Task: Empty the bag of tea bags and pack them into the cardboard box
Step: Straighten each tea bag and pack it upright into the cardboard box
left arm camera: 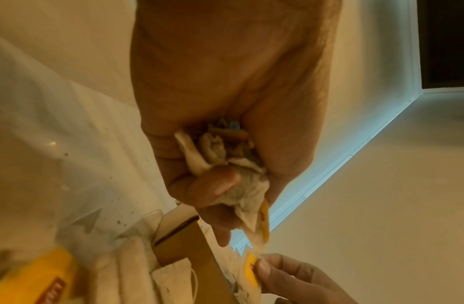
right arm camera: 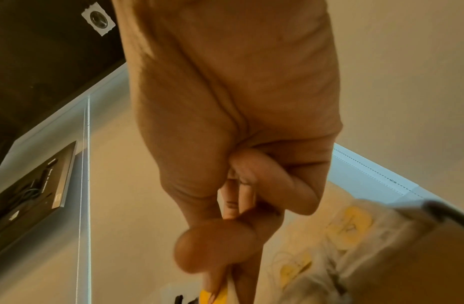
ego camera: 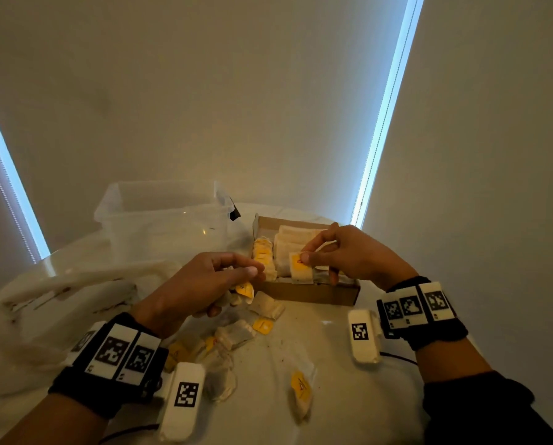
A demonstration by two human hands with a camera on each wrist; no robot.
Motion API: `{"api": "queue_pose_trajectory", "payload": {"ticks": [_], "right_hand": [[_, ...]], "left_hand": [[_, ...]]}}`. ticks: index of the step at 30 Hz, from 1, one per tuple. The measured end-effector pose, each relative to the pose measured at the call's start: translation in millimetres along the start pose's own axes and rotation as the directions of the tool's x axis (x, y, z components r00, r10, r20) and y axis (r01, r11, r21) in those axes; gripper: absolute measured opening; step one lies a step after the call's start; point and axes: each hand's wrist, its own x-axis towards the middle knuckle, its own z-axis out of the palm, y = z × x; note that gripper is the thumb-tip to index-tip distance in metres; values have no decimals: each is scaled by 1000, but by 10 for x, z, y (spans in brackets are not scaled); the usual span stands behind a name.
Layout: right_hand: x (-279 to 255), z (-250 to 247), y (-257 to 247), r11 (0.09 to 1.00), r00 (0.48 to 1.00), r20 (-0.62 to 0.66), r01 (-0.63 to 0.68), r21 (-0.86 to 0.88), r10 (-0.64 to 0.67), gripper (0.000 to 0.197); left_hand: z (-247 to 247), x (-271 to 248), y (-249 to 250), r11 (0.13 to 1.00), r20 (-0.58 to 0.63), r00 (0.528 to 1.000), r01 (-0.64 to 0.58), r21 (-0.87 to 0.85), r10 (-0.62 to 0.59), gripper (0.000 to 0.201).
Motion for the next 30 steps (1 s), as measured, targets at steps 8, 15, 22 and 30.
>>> {"api": "queue_pose_trajectory", "payload": {"ticks": [8,15,22,30], "right_hand": [[101,15,127,995,997,-66,-37,-92,31,22],[182,69,190,984,995,-102,-36,-173,18,18],[190,76,180,983,994,-103,-46,-178,27,28],[-53,5,-178,981,958,-278,114,159,-66,19]], "left_hand": [[-1,4,6,1000,10,1000,8,-6,-8,18],[-19,25,-22,1000,13,1000,0,2,0,19],[-18,39,-40,1000,4,1000,-1,-8,1,21],[-1,87,-27,970,-75,996,21,-243,-41,49]]}}
